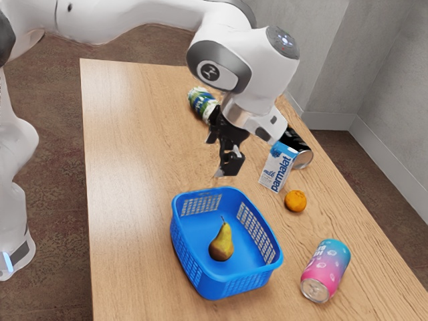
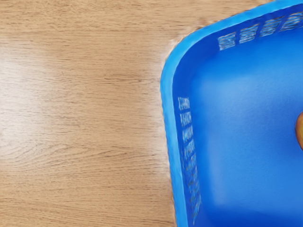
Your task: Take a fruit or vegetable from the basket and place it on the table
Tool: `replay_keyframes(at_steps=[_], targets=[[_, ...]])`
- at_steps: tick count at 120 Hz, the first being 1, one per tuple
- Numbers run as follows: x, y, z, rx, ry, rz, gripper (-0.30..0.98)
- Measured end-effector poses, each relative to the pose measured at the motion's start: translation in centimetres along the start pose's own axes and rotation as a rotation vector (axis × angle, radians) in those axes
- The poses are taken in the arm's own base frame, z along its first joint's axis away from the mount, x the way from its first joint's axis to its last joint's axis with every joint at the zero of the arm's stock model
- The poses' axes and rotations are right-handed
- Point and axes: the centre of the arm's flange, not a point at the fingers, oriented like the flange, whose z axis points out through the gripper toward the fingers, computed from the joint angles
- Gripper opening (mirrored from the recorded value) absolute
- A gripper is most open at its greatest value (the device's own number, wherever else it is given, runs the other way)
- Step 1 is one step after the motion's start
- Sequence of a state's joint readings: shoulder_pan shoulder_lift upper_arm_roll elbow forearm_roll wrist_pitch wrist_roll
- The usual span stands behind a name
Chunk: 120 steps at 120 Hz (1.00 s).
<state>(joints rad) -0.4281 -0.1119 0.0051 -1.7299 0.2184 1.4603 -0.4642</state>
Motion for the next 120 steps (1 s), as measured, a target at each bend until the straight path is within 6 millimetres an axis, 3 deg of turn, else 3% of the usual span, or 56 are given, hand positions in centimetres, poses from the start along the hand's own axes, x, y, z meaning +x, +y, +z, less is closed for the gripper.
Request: replay_keyframes(at_steps=[6,12,16,24,33,54,68,86,106,120], targets=[[2.0,-3.0,0.2,-0.028,0.030,-0.028,0.69],[2.8,-4.0,0.5,-0.044,0.053,-0.030,0.69],[2.5,-3.1,0.5,-0.049,0.063,-0.022,0.69],[0.9,0.6,0.0,-0.077,0.061,0.009,0.69],[-0.3,3.0,1.0,-0.128,0.002,-0.017,0.69],[1.0,2.7,5.0,-0.196,-0.098,-0.195,0.69],[0.8,4.6,6.8,-0.227,-0.089,-0.255,0.69],[1.4,6.7,6.6,-0.282,-0.009,-0.312,0.69],[2.9,8.2,9.7,-0.334,-0.037,-0.402,0.69],[2.7,8.5,12.3,-0.375,-0.089,-0.473,0.69]])
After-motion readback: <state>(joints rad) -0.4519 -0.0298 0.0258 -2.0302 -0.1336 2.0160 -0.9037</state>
